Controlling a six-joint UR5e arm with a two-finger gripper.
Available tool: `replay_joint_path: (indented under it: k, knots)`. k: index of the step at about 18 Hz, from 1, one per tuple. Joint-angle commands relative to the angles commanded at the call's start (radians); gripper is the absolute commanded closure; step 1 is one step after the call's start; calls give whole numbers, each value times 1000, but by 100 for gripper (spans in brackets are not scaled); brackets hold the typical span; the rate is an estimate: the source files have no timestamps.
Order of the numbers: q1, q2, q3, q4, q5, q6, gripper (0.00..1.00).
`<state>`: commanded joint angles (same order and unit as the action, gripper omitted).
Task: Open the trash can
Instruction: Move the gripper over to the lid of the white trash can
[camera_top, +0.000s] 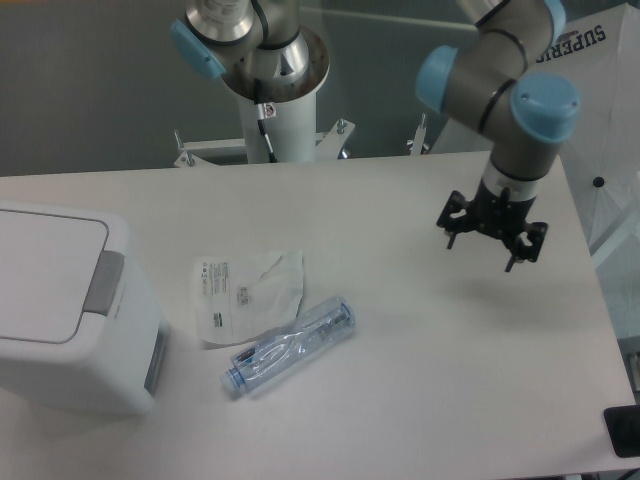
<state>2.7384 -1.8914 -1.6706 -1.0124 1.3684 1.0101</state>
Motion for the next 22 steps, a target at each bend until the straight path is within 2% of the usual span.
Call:
replay_joint_path:
  k: [2,4,8,11,13,17,20,22]
  knots:
    - [-38,3,6,-21,-2,-91,0]
    - [-80,24,28,-67,-3,-174,0]
    - [-160,12,156,-178,-29,-329,0]
    - [-233,-6,251,-232,-61,-451,0]
    - [-258,-5,287,-250,-107,-507,0]
    - [-319,6,314,-258,-178,-590,0]
    - [-377,21,318,-255,-195,-639,0]
    - [-387,31,318,-252,-232,-653,0]
